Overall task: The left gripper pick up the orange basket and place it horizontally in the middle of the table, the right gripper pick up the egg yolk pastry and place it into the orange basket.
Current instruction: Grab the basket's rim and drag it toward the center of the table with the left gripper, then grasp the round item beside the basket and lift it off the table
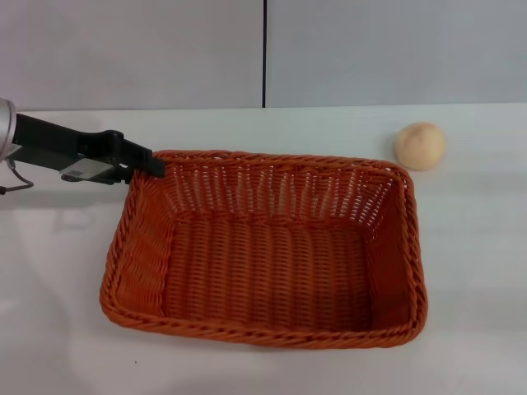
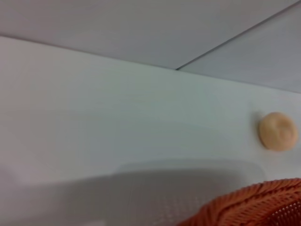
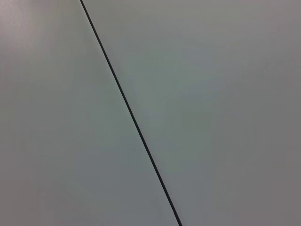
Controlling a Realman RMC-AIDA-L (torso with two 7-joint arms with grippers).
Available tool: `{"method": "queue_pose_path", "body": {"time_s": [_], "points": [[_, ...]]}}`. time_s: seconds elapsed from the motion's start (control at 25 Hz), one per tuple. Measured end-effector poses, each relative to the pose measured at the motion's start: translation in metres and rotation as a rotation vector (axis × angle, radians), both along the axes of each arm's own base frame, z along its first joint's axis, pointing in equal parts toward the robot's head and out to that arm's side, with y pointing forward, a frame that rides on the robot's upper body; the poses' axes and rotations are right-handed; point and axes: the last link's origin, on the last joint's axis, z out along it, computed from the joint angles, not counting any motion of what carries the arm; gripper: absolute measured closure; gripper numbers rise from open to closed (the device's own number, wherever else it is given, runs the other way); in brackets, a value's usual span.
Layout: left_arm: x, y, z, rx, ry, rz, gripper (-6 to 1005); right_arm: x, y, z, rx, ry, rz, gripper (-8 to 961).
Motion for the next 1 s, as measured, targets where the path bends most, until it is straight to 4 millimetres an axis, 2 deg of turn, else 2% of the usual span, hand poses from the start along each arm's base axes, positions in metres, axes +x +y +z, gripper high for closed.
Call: {"method": "queue_pose_path", "body": {"time_s": [0.2, 0.44, 0.64, 0.68, 0.72, 0.76, 0.8, 0.84, 0.92, 1.0], "points": [[-0.003, 0.000, 0.008, 0.020, 0.002, 0.000, 478, 0.000, 0.001, 0.000, 0.000, 0.000, 0.000, 340], [-0.007, 0.004, 0.019, 0.054, 0.021, -0.016, 248, 0.001, 0.005, 0.001, -0.027, 0.022, 0.000, 340], [-0.004, 0.012, 0.053, 0.245, -0.097, -0.167, 209, 0.003, 0.023, 0.011, -0.184, 0.030, 0.025, 340], [-0.004, 0.012, 0.053, 0.245, -0.097, -0.167, 202, 0.003, 0.023, 0.011, -0.184, 0.030, 0.025, 340], [-0.004, 0.013, 0.059, 0.289, -0.125, -0.201, 194, 0.003, 0.030, 0.016, -0.266, 0.037, 0.044, 340], [-0.003, 0.013, 0.063, 0.325, -0.148, -0.231, 186, 0.003, 0.030, 0.016, -0.266, 0.037, 0.044, 340], [-0.003, 0.012, 0.068, 0.370, -0.171, -0.261, 186, 0.002, 0.037, 0.024, -0.372, 0.036, 0.069, 340], [-0.002, 0.012, 0.072, 0.413, -0.192, -0.289, 186, 0.002, 0.037, 0.024, -0.372, 0.036, 0.069, 340], [-0.004, 0.008, 0.079, 0.566, -0.244, -0.381, 186, -0.006, 0.048, 0.033, -0.535, 0.001, 0.110, 340], [-0.004, 0.007, 0.080, 0.608, -0.253, -0.411, 186, -0.010, 0.052, 0.036, -0.594, -0.017, 0.120, 339]]}}
